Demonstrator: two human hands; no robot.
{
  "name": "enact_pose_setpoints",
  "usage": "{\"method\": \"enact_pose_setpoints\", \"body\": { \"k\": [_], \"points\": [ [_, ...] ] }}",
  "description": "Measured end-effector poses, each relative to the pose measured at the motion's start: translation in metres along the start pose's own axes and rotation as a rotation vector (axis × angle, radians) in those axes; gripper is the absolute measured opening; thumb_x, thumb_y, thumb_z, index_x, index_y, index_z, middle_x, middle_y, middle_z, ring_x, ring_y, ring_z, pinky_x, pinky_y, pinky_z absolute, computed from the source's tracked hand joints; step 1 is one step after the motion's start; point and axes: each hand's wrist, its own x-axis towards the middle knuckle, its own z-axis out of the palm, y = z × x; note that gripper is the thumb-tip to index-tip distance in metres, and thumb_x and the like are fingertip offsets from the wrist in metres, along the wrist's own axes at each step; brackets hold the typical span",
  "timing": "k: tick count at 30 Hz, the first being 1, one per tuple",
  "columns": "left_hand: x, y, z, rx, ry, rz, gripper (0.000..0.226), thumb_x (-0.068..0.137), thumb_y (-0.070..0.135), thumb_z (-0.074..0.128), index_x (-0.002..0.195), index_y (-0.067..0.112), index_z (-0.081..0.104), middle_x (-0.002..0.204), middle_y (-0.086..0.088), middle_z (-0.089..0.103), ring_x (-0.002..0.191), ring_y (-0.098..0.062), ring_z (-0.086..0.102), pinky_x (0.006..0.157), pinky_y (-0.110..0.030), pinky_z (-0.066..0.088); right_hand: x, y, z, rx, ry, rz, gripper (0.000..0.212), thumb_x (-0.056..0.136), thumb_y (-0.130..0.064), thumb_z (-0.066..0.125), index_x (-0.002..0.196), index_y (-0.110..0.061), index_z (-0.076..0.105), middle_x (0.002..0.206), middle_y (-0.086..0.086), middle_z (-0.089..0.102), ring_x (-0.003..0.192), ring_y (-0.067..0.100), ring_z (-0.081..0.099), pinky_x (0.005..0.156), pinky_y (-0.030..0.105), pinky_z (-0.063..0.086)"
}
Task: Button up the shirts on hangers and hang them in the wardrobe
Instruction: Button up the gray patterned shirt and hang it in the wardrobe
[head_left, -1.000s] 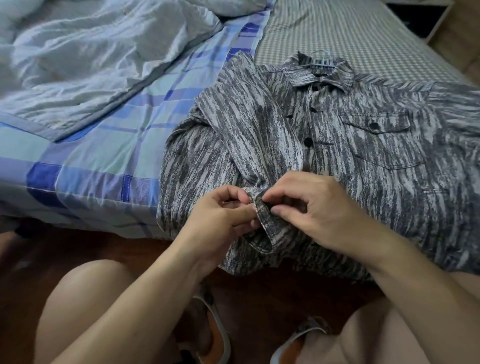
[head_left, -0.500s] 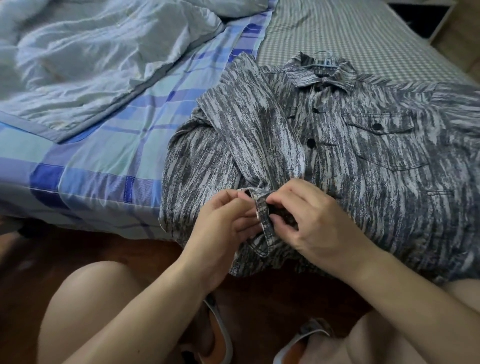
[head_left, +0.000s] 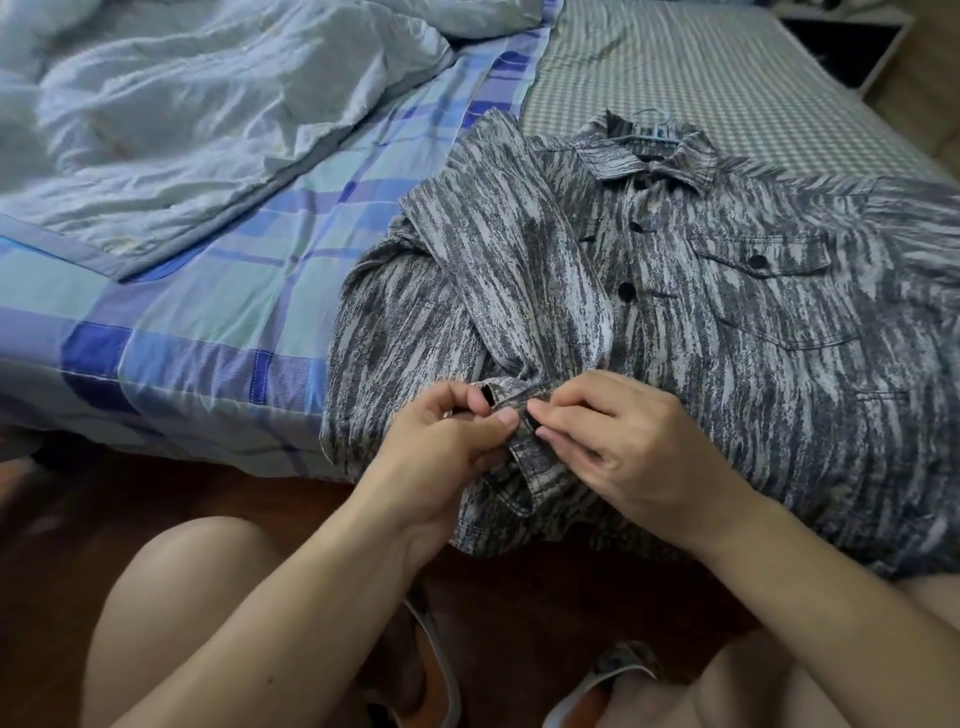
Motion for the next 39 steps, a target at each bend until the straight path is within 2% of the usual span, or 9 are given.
{"method": "enact_pose_setpoints", "body": {
  "k": [10, 13, 15, 22, 26, 30, 32, 35, 39],
  "points": [
    [-0.004, -0.001, 0.000, 0.106, 0.013, 0.148, 0.034, 0.084, -0.010, 0.073, 0.078, 0.014, 0.049, 0.076, -0.014, 0.054, 0.071, -0.018, 0.057, 0.067, -0.025, 0.053, -0.006, -0.005, 0.017, -0.274, 0.202, -0.103, 0.014, 0.096, -0.003, 0.064, 0.090, 0.006, 0.073, 0.081, 0.013, 0.065, 0.070, 0.026, 0.059, 0.067, 0.036, 0.055],
    [-0.005, -0.004, 0.001, 0.251, 0.050, 0.234, 0.038, 0.085, -0.010, 0.073, 0.077, 0.014, 0.044, 0.072, -0.012, 0.051, 0.061, -0.014, 0.048, 0.058, -0.020, 0.045, -0.010, -0.008, 0.019, -0.306, 0.139, -0.122, 0.013, 0.098, 0.000, 0.062, 0.093, 0.006, 0.073, 0.082, 0.013, 0.064, 0.071, 0.028, 0.058, 0.068, 0.037, 0.054],
    [-0.006, -0.007, 0.005, 0.336, 0.047, 0.273, 0.041, 0.085, -0.008, 0.074, 0.074, 0.016, 0.042, 0.069, -0.010, 0.049, 0.062, -0.015, 0.042, 0.060, -0.029, 0.041, -0.013, -0.009, 0.011, -0.385, 0.071, -0.157, 0.014, 0.099, 0.000, 0.061, 0.095, 0.004, 0.073, 0.082, 0.012, 0.064, 0.071, 0.027, 0.057, 0.067, 0.036, 0.054],
    [-0.005, -0.006, 0.015, 0.341, 0.018, 0.316, 0.044, 0.084, -0.001, 0.077, 0.066, 0.019, 0.043, 0.054, 0.002, 0.043, 0.054, -0.014, 0.036, 0.052, -0.029, 0.032, 0.007, -0.013, -0.023, -0.641, -0.108, -0.257, 0.026, 0.101, -0.001, 0.050, 0.085, -0.004, 0.069, 0.076, 0.009, 0.060, 0.064, 0.024, 0.054, 0.052, 0.036, 0.049],
    [-0.005, -0.012, 0.015, 0.316, 0.030, 0.325, 0.045, 0.084, -0.001, 0.077, 0.069, 0.020, 0.041, 0.059, -0.004, 0.048, 0.058, -0.016, 0.039, 0.054, -0.031, 0.034, 0.002, -0.020, -0.018, -0.463, -0.083, 0.039, 0.023, 0.093, -0.012, 0.054, 0.070, -0.013, 0.056, 0.066, 0.002, 0.050, 0.056, 0.019, 0.044, 0.047, 0.034, 0.041],
    [-0.006, -0.027, 0.003, 0.586, 0.006, 0.350, 0.037, 0.081, 0.010, 0.079, 0.072, 0.020, 0.045, 0.058, 0.001, 0.049, 0.052, -0.015, 0.038, 0.053, -0.033, 0.034, -0.022, -0.032, 0.002, -0.194, -0.003, 0.489, 0.028, 0.092, -0.020, 0.053, 0.064, -0.019, 0.049, 0.064, -0.010, 0.044, 0.056, 0.011, 0.044, 0.052, 0.031, 0.039],
    [-0.007, -0.034, -0.004, 0.541, 0.035, 0.300, 0.030, 0.079, 0.013, 0.077, 0.078, 0.023, 0.048, 0.062, 0.002, 0.049, 0.053, -0.016, 0.040, 0.056, -0.034, 0.037, -0.034, -0.034, 0.009, -0.033, 0.051, 0.690, 0.027, 0.095, -0.019, 0.056, 0.069, -0.018, 0.059, 0.069, -0.010, 0.054, 0.064, 0.008, 0.053, 0.059, 0.030, 0.044],
    [-0.008, -0.033, -0.013, 0.379, 0.096, 0.216, 0.027, 0.084, 0.010, 0.069, 0.094, 0.024, 0.048, 0.068, 0.001, 0.043, 0.058, -0.018, 0.041, 0.057, -0.037, 0.038, -0.043, -0.031, 0.011, 0.071, 0.177, 0.907, 0.016, 0.095, -0.011, 0.061, 0.083, -0.020, 0.068, 0.084, -0.012, 0.063, 0.081, -0.001, 0.059, 0.070, 0.010, 0.041],
    [-0.018, -0.031, -0.022, 0.518, 0.001, 0.343, 0.032, 0.095, 0.010, 0.063, 0.116, 0.035, 0.063, 0.066, 0.006, 0.044, 0.052, -0.013, 0.038, 0.048, -0.025, 0.034, -0.046, -0.016, 0.004, 0.212, 0.212, 1.148, 0.018, 0.098, -0.011, 0.060, 0.110, -0.023, 0.065, 0.099, -0.006, 0.065, 0.088, 0.006, 0.062, 0.072, 0.013, 0.046]
  ]
}}
